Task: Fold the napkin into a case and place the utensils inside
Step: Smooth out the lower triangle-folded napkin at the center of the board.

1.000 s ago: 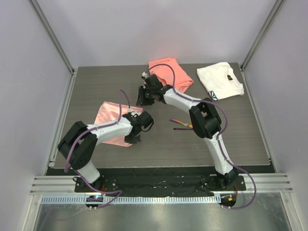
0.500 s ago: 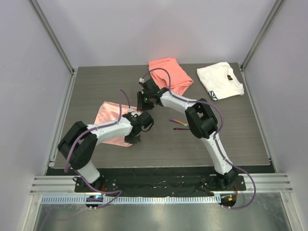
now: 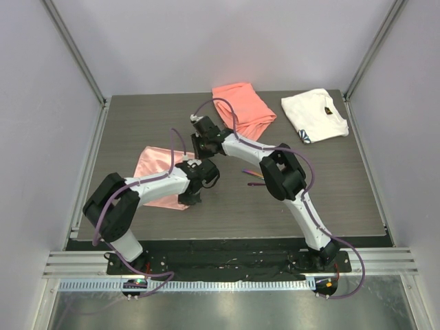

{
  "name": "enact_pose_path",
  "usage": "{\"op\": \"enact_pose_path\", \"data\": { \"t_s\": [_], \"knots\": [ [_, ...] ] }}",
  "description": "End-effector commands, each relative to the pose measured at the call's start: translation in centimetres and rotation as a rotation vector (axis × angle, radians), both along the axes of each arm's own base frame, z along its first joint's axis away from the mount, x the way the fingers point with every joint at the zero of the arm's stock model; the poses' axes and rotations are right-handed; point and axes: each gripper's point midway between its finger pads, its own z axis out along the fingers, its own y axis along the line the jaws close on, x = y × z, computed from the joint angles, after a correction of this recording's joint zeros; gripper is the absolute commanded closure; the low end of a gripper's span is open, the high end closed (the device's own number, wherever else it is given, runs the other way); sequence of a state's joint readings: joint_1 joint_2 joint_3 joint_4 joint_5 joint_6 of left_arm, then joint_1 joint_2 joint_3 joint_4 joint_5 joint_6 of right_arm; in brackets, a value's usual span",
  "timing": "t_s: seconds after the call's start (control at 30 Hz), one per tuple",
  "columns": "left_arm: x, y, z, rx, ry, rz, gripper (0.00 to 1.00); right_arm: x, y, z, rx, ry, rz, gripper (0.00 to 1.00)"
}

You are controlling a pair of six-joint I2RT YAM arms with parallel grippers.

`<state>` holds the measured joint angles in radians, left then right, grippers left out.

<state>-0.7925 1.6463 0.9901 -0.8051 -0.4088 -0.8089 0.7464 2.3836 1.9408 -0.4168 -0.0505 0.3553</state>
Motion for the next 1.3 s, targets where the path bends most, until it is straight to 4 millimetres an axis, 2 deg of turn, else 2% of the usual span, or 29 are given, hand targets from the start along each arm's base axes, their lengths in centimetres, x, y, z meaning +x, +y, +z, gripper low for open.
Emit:
{"op": "enact_pose_path", "data": {
  "t_s": [0.0,0.13,0.23,0.4,0.53,0.6,0.63,0.67,0.7,0.83,0.97,1.1,1.17,1.2,1.27],
  "knots": [
    [0.2,-0.1,0.3,0.005,-0.021,0.002,1.0,0.2,-1.4,-2.1,-0.133,-0.031,-0.016,0.77],
    [-0.1,0.1,0.1,0.006,-0.019,0.007,1.0,1.0,-1.2,-0.8,-0.136,-0.068,-0.02,0.85],
    [-0.4,0.3,-0.2,0.003,-0.014,0.017,1.0,1.7,-0.4,1.0,-0.105,-0.102,-0.008,0.99],
    [-0.7,0.5,-0.3,-0.006,-0.014,0.026,1.0,1.7,1.3,3.0,-0.046,-0.122,0.036,0.99],
    [-0.4,0.4,-0.1,-0.006,-0.023,0.024,1.0,1.2,1.6,5.0,-0.007,-0.152,0.044,0.99],
    [-0.3,0.3,0.0,-0.009,-0.028,0.023,1.0,1.3,1.5,5.0,-0.015,-0.168,0.059,0.97],
    [-0.4,0.3,0.0,-0.01,-0.027,0.022,1.0,1.2,1.5,4.7,-0.02,-0.167,0.07,0.92],
    [-0.4,0.3,0.0,-0.011,-0.026,0.022,1.0,1.3,1.5,4.6,-0.028,-0.166,0.078,0.8],
    [-0.4,0.3,0.0,-0.013,-0.026,0.022,1.0,1.3,1.4,3.7,-0.042,-0.155,0.085,0.78],
    [-0.4,0.2,0.0,-0.018,-0.026,0.022,1.0,0.9,1.3,2.6,-0.062,-0.129,0.086,0.67],
    [-0.4,0.2,0.1,-0.016,-0.029,0.021,1.0,-0.3,1.6,1.2,-0.057,-0.083,0.118,0.63],
    [-0.1,0.1,0.2,-0.014,-0.032,0.018,1.0,-1.5,1.9,-0.2,-0.081,-0.066,0.14,0.64],
    [-0.1,0.1,0.1,-0.011,-0.029,0.018,1.0,-2.4,2.1,-1.3,-0.114,-0.064,0.157,0.65],
    [0.1,-0.1,0.3,-0.014,-0.032,0.017,1.0,-2.0,1.5,-1.5,-0.154,-0.091,0.131,0.66],
    [0.2,-0.3,0.2,-0.019,-0.027,0.016,1.0,-2.5,1.3,-2.3,-0.193,-0.1,0.13,0.71]
  ]
}}
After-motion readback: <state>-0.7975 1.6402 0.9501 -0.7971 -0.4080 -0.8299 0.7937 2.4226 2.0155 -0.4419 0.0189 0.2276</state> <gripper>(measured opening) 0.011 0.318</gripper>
